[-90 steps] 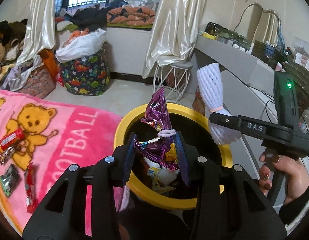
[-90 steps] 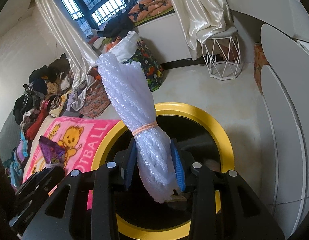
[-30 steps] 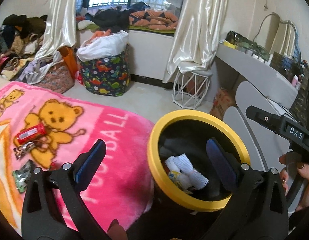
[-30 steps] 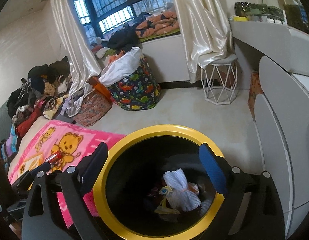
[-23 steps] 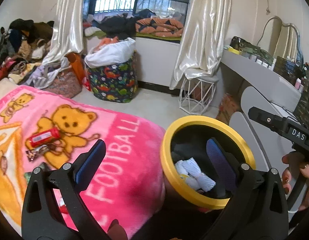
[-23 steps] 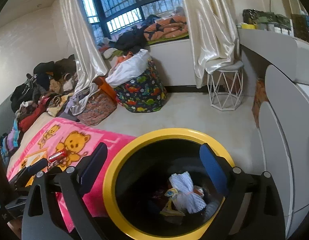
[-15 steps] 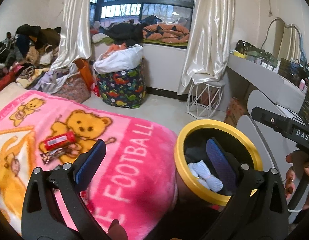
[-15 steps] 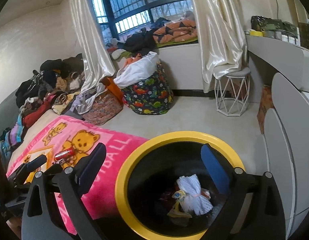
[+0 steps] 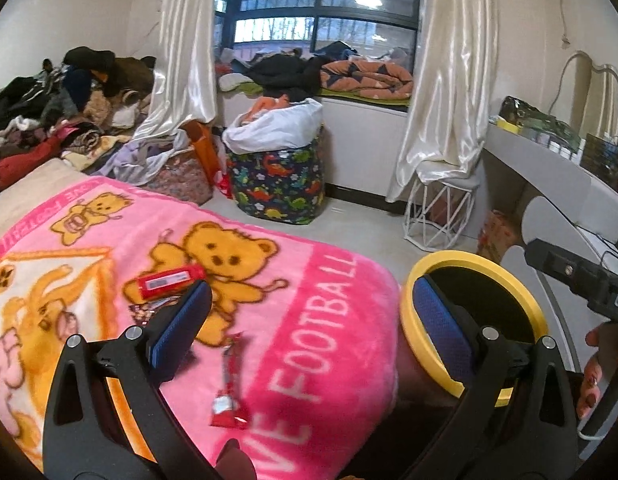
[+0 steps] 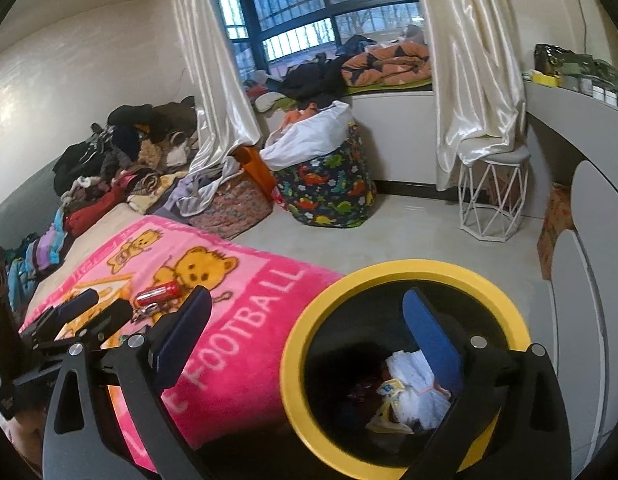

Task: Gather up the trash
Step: 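Move both open grippers back over the remaining trash on the blanket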

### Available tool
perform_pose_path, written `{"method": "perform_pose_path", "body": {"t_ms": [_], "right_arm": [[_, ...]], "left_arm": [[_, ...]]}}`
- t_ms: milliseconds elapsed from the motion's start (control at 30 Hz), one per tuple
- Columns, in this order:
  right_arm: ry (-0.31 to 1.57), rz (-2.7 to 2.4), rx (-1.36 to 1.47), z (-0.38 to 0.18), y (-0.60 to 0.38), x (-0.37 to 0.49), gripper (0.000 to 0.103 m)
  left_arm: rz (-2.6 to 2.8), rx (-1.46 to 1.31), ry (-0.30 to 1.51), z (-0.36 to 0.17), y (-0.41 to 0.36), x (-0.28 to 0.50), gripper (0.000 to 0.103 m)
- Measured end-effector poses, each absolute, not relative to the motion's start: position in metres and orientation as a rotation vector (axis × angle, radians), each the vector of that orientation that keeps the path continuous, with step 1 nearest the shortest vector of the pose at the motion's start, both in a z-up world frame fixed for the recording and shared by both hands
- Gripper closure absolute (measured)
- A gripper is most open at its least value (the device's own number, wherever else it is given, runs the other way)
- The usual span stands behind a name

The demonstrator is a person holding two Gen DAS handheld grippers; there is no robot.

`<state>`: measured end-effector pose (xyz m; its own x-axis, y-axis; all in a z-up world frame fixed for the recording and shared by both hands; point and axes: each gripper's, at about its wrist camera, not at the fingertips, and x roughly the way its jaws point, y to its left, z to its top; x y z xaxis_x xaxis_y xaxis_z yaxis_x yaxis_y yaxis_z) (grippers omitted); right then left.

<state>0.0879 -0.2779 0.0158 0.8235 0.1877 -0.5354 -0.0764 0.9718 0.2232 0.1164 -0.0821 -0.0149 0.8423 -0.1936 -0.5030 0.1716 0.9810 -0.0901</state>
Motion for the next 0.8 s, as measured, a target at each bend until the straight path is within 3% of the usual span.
{"method": "perform_pose_path", "body": {"t_ms": [800], "right_arm": [[0.695, 0.368, 0.087, -0.010, -0.153, 0.095, 0.009]], "left_arm": [[0.044, -0.144, 0.549, -0.032, 0.042, 0.120, 0.010]]}}
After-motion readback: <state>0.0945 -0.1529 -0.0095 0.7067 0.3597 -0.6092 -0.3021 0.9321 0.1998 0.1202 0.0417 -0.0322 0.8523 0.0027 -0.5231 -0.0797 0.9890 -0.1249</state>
